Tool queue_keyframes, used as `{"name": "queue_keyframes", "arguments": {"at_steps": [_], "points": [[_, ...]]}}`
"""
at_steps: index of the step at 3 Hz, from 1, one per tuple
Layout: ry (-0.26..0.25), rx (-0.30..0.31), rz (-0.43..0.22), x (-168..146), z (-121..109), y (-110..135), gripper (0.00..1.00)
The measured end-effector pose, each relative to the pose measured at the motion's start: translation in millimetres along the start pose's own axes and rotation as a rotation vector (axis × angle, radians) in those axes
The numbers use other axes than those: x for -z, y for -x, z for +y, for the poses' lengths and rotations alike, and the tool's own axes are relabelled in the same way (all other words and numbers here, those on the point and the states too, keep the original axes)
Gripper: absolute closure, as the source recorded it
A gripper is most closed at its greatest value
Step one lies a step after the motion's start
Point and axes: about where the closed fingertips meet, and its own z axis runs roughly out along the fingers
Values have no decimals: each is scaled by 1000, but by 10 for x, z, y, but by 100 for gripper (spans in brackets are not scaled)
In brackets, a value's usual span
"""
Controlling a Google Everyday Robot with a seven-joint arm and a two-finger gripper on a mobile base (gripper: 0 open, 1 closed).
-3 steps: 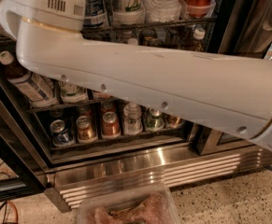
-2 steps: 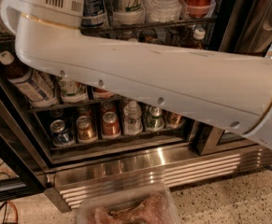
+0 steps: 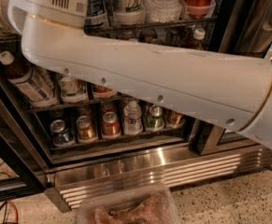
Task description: Pick green can from top shelf of fridge
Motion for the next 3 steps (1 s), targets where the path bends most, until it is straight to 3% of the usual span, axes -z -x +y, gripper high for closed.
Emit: {"name": "queue_keyframes", "arguments": {"at_steps": [2, 3], "points": [[16, 5, -10, 18, 29, 22, 99], [40, -25, -51, 123, 28, 126, 100]]}}
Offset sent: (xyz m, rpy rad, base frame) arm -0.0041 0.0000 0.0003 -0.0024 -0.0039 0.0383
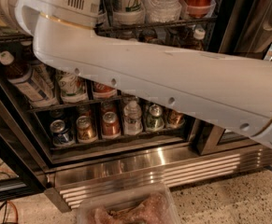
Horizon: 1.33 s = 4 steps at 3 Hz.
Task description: Pick green can from top shelf of fridge
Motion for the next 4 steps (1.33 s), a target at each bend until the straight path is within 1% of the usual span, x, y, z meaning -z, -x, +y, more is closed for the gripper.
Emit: {"name": "queue_keyframes", "arguments": {"at_steps": [1, 3, 4], "points": [[2, -11, -8, 70, -12, 39, 100], [2, -22, -3, 148, -16, 70, 100], [4, -40, 3, 182, -13, 66, 100]]}}
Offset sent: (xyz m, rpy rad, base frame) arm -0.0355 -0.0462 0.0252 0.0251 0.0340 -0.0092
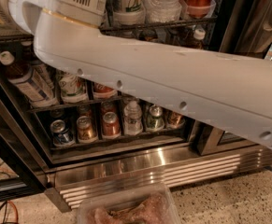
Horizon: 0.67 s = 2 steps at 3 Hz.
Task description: Pick green can from top shelf of fridge
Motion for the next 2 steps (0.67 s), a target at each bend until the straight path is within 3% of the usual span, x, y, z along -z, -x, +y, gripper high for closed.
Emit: {"name": "queue_keyframes", "arguments": {"at_steps": [2], "points": [[0, -34, 10, 70, -6, -3, 100]]}}
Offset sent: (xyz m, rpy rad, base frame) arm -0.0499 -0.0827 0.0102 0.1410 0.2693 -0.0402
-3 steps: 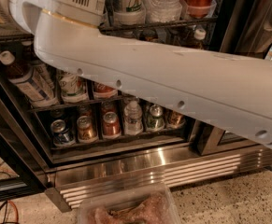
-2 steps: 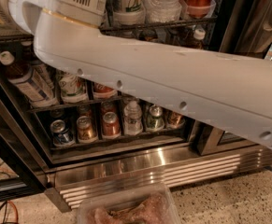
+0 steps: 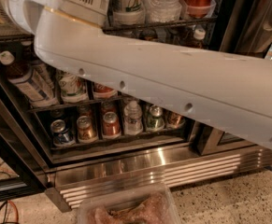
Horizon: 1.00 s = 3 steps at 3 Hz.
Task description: Pick green can from top shelf of fridge
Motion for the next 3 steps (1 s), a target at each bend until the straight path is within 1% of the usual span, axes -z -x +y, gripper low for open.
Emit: {"name": "queue_keyframes", "arguments": {"at_steps": [1, 3], "points": [[-3, -15, 1, 59, -22, 24, 100], [-8, -94, -5, 397, -160, 220, 100]]}}
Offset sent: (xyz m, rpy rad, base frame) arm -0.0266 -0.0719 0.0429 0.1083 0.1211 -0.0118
